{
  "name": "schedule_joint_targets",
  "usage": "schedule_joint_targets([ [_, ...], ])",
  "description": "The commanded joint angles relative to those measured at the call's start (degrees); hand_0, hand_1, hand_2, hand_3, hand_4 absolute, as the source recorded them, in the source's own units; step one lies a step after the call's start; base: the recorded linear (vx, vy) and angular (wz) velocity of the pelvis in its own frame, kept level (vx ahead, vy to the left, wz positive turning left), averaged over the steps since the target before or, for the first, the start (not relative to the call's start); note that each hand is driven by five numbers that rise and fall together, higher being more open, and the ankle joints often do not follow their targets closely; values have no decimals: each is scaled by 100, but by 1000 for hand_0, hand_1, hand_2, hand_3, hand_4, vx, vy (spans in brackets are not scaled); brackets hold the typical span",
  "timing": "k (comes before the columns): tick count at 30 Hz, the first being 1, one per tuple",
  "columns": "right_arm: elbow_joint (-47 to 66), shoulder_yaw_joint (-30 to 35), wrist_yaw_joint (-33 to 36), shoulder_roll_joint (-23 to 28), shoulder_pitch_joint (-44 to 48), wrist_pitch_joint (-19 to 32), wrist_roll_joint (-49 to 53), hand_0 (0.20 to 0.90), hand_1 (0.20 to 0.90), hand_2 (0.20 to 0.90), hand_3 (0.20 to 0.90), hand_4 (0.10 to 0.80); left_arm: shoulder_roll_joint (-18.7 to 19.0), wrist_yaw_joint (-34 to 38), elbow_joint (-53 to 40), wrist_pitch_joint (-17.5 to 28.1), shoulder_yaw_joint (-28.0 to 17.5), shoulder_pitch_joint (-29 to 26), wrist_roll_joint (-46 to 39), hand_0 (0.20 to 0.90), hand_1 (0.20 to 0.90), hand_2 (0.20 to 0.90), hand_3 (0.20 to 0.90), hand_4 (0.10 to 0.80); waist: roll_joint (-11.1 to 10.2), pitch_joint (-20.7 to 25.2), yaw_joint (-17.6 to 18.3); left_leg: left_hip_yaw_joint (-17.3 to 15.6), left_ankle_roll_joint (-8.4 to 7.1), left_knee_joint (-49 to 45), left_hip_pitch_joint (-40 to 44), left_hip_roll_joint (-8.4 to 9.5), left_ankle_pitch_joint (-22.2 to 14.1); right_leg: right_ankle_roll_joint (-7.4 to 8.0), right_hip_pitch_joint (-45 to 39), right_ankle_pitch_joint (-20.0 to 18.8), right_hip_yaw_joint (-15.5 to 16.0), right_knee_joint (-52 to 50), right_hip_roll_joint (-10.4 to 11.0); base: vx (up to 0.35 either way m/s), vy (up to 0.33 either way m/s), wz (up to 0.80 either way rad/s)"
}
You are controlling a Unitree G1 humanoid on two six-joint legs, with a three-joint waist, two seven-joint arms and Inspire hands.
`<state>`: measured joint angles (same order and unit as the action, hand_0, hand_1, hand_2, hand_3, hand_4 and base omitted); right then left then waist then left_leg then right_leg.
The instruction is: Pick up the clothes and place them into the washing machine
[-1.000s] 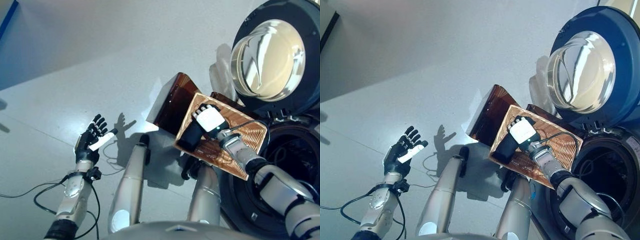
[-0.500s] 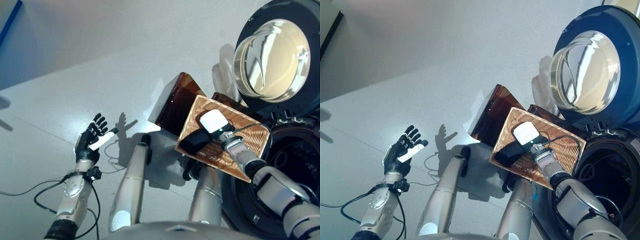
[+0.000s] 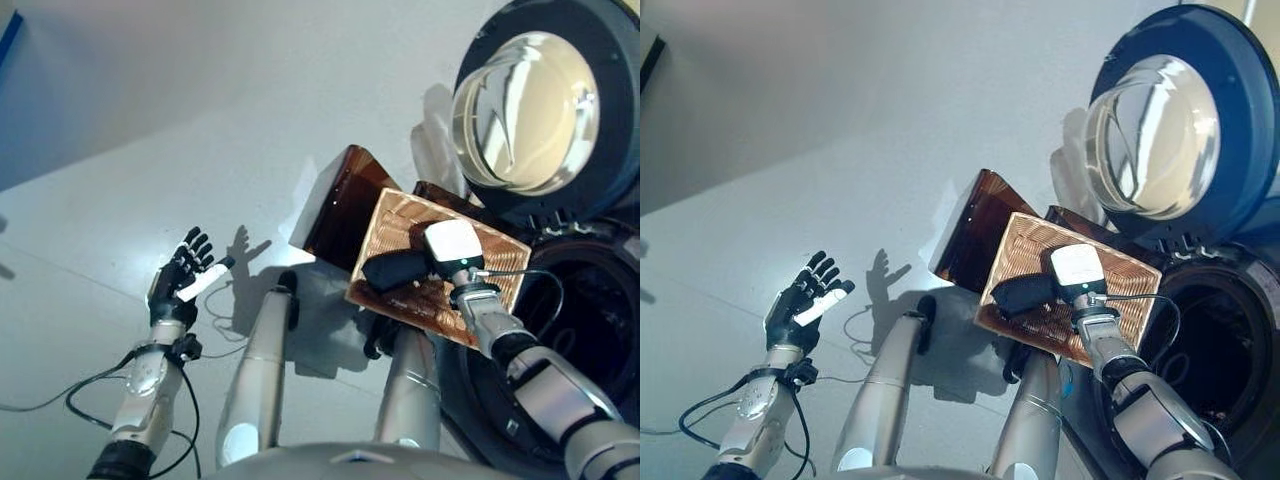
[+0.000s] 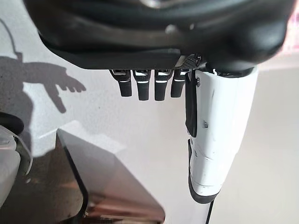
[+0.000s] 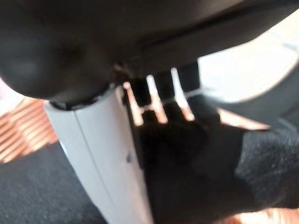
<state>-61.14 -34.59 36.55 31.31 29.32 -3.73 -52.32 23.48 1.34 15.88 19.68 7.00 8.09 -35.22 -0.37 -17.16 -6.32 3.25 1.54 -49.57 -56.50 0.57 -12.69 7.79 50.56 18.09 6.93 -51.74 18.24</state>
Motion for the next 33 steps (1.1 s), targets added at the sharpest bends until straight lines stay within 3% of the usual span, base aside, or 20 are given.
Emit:
schedule_joint_targets([
  [1,143,164,458,465,6,-130,95,200,200,200,200,300,199,25,-529,532,-375,282,100,900,900,900,900,800,113,248,-5,73,-206,259,299,-202,-134,-126,24,-708,-99,188,-99,-11,22,-7],
  [10,-199,178,352,784,-88,-325,-167,200,200,200,200,300,234,-75,-454,518,-330,280,26,900,900,900,900,800,150,284,86,8,-197,352,386,-231,-115,-88,16,-787,-124,289,-91,-7,18,-12],
  [17,-757,1124,659,495,-321,-346,808,200,200,200,200,300,149,-30,-429,488,-335,309,84,900,900,900,900,800,181,346,139,-61,-190,490,466,-243,-76,-72,-19,-874,-123,413,-104,0,0,0],
  [33,-511,3208,998,-188,-351,1116,4369,200,200,200,200,300,-21,214,-350,472,-473,386,89,900,900,900,900,800,308,382,256,-173,-156,488,456,-254,-131,-73,7,-891,-157,465,-121,7,6,-3],
])
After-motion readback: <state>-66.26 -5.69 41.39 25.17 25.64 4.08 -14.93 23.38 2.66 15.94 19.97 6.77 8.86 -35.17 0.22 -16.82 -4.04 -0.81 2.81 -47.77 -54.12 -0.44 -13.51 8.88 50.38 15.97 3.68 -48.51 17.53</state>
